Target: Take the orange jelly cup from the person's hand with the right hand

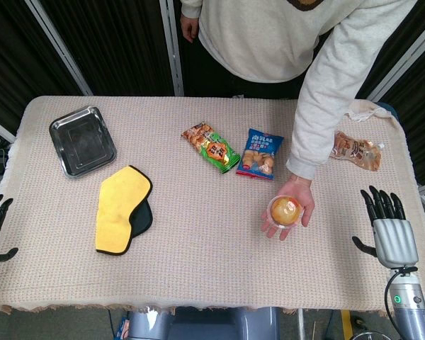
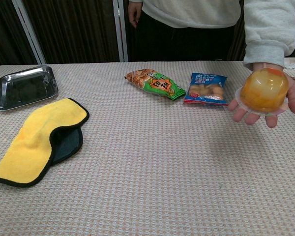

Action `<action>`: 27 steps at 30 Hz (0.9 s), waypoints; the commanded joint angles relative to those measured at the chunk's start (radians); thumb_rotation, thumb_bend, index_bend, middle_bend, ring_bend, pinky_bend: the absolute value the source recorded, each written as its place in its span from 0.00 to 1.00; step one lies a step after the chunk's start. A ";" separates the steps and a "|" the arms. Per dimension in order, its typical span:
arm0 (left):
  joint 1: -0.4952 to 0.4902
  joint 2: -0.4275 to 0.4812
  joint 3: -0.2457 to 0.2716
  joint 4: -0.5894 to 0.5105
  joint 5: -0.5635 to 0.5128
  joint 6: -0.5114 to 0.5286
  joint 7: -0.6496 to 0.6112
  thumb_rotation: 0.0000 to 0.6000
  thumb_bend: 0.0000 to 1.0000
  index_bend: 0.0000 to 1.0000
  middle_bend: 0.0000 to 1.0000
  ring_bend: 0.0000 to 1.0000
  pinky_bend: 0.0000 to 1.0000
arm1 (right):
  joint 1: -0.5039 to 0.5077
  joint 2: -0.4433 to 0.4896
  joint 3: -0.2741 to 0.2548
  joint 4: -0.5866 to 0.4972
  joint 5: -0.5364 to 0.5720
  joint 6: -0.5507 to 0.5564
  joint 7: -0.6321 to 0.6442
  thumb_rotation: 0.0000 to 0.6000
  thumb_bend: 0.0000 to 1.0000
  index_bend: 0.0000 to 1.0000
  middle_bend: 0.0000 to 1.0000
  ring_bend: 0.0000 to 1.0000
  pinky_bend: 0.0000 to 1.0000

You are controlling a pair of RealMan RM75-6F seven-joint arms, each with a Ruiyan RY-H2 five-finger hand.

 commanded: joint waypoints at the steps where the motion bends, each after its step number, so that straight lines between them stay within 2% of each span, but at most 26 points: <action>1: 0.000 0.000 -0.001 0.001 0.002 0.002 -0.003 1.00 0.20 0.00 0.00 0.00 0.00 | 0.000 -0.001 0.000 0.000 -0.001 0.001 -0.001 1.00 0.09 0.00 0.00 0.00 0.00; 27: -0.001 0.016 0.013 -0.030 -0.012 -0.023 0.024 1.00 0.20 0.00 0.00 0.00 0.00 | -0.001 0.003 0.002 -0.005 -0.002 0.003 0.013 1.00 0.09 0.00 0.00 0.00 0.00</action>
